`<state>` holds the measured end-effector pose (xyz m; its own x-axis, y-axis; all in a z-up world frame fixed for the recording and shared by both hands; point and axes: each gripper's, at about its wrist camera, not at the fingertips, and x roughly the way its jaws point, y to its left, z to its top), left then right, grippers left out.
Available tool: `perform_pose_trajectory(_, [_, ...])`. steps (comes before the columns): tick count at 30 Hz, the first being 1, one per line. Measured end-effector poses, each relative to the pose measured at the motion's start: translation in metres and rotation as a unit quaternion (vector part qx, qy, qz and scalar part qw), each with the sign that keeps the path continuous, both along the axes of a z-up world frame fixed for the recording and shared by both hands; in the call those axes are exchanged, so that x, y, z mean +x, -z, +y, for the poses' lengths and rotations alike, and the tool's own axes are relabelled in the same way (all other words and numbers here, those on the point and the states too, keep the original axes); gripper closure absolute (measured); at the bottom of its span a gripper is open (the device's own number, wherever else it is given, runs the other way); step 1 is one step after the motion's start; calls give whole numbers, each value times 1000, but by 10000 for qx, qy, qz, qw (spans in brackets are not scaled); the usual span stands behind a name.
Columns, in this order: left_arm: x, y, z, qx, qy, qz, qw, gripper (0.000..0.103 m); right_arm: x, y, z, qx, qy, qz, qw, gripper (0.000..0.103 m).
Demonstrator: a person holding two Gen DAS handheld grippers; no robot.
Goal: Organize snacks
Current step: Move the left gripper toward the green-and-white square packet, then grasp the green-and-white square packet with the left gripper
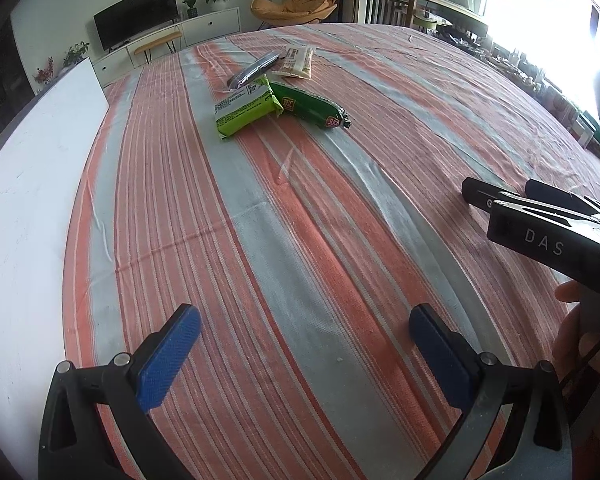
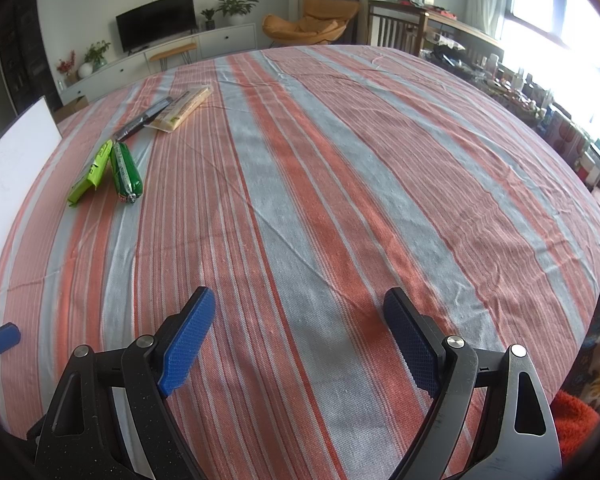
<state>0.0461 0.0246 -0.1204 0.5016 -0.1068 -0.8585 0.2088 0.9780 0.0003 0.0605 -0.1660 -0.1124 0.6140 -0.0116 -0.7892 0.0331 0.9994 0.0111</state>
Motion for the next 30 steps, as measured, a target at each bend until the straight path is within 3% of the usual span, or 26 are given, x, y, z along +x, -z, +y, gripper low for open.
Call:
perform_pose_trajectory(9, [2, -12, 6, -152, -4, 267, 9995, 0, 0, 0, 0, 0, 1, -1, 10000, 15])
perform_pose_trajectory(17, [16, -81, 23, -585, -10, -269, 9979, 0, 0, 0, 0, -1, 2, -2, 10000, 15])
perform_pose_trajectory(25, [69, -161, 61, -1259, -325, -708, 9890, 0, 0, 0, 0, -2, 5, -3, 10000, 15])
perform_pose_trajectory(28, [86, -173, 76, -1445, -571, -774, 9848, 0, 0, 0, 0, -2, 5, -4, 10000, 15])
perform_pose_trajectory(30, [100, -164, 77, -1484, -598, -543, 9856, 0, 0, 0, 0, -2, 5, -4, 10000, 15])
